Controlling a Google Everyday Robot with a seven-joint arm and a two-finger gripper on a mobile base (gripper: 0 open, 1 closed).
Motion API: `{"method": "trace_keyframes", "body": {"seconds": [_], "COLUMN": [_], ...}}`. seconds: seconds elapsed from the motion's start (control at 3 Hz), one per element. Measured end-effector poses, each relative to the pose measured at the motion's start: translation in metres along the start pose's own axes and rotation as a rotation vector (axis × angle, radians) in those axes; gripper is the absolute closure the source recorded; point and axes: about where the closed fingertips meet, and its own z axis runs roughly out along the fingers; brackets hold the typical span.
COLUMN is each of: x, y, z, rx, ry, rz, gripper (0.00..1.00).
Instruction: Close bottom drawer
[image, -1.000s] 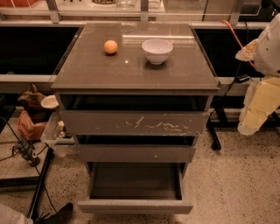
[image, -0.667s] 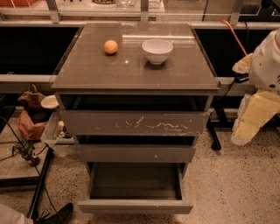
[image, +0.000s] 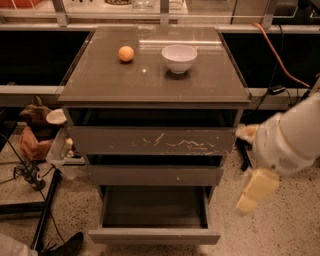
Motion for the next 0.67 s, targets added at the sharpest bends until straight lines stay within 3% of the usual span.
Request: {"method": "trace_keyframes", "body": {"seconds": [0.33, 0.67], "x": [0.0162, 0.0162], "y": [0.0187, 0.019], "z": [0.0257, 0.0256], "rx": [-0.041, -0.042], "ry": [0.013, 0.014], "rz": [0.01, 0.01], "gripper": [0.0, 0.0]}}
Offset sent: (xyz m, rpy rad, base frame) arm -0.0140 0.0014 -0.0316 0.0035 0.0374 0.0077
